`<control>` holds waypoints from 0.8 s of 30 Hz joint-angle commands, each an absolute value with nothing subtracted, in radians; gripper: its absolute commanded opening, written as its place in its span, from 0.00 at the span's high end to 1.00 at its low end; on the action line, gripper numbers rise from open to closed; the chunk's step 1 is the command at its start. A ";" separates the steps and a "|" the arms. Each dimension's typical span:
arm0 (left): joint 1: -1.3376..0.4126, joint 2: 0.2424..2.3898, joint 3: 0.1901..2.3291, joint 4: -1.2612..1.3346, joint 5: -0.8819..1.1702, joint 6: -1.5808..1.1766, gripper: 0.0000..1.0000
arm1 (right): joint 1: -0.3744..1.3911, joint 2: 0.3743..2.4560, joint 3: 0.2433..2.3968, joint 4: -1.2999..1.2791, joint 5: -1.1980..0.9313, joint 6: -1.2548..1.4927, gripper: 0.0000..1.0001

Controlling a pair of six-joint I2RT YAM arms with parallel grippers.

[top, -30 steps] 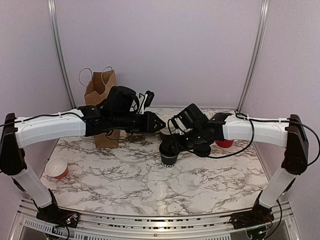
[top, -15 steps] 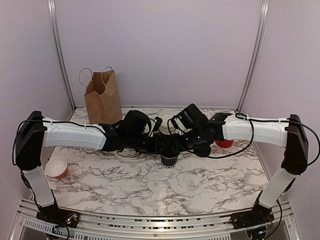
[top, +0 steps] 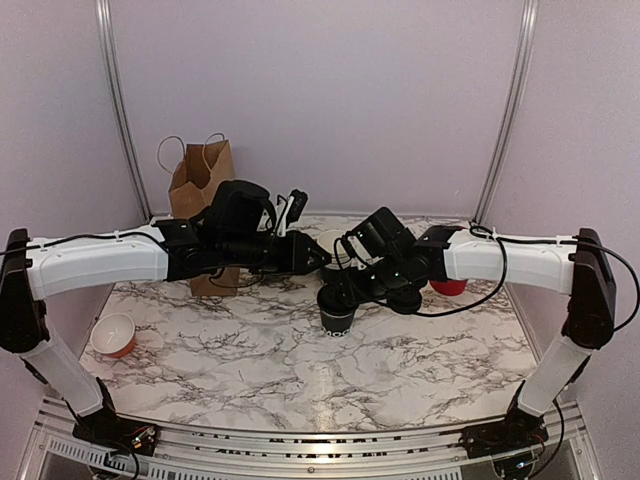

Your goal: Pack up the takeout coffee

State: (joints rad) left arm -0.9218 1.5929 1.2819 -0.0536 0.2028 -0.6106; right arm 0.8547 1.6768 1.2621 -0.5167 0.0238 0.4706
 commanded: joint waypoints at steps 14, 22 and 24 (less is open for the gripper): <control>-0.960 1.794 1.155 -0.027 0.197 -0.602 0.76 | 0.871 1.728 1.271 -0.598 0.000 0.474 0.53; -0.931 1.737 1.222 -0.092 0.191 -0.570 0.75 | 0.870 1.714 1.308 -0.606 0.015 0.479 0.52; -0.927 1.732 1.232 -0.099 0.192 -0.565 0.75 | 0.871 1.702 1.323 -0.610 0.022 0.480 0.52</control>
